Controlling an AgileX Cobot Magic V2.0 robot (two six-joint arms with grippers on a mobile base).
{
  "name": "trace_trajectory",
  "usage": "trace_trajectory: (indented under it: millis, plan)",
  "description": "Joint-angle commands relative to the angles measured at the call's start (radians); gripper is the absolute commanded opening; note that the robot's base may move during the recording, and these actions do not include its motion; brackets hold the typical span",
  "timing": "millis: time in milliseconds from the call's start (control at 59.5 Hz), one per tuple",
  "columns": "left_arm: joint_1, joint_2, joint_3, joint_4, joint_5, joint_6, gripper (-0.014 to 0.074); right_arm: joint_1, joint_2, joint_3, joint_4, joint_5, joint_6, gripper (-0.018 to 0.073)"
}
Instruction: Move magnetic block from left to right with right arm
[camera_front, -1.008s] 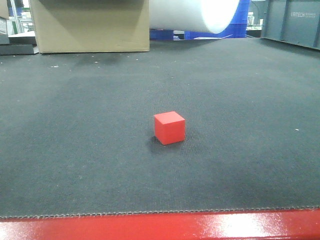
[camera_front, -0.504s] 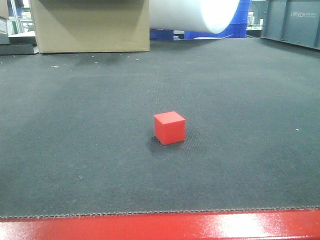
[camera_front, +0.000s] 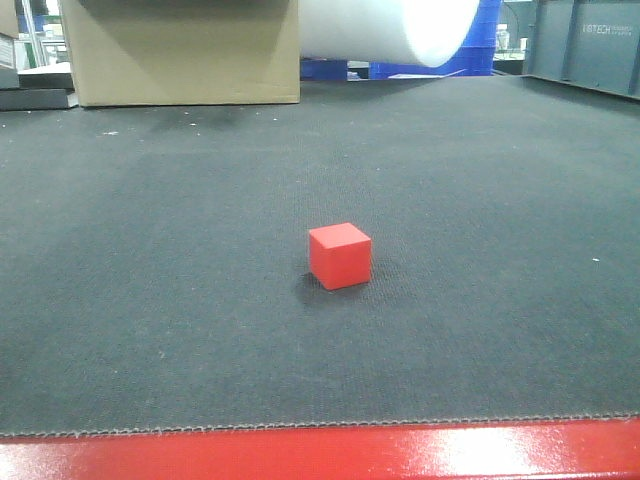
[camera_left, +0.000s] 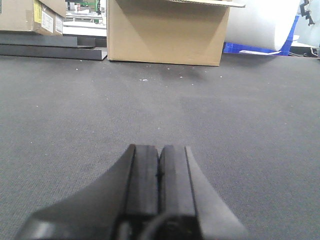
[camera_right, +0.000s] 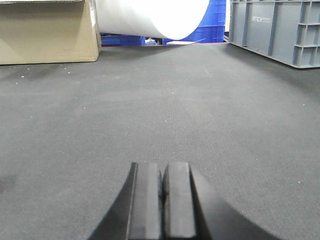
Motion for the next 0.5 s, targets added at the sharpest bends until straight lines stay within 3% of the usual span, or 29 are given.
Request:
trace_trajectory:
  millis: [0,487]
  plan:
    - [-0.007,-0.011,0.010,0.000,-0.091,-0.007,-0.0116,-0.006,-0.020,-0.005,0.001,-0.073,-0.010,0.0069]
    - [-0.007,-0.011,0.010,0.000,-0.091,-0.007,-0.0116,-0.006,-0.020,-0.005,0.001,-0.069,-0.010,0.0069]
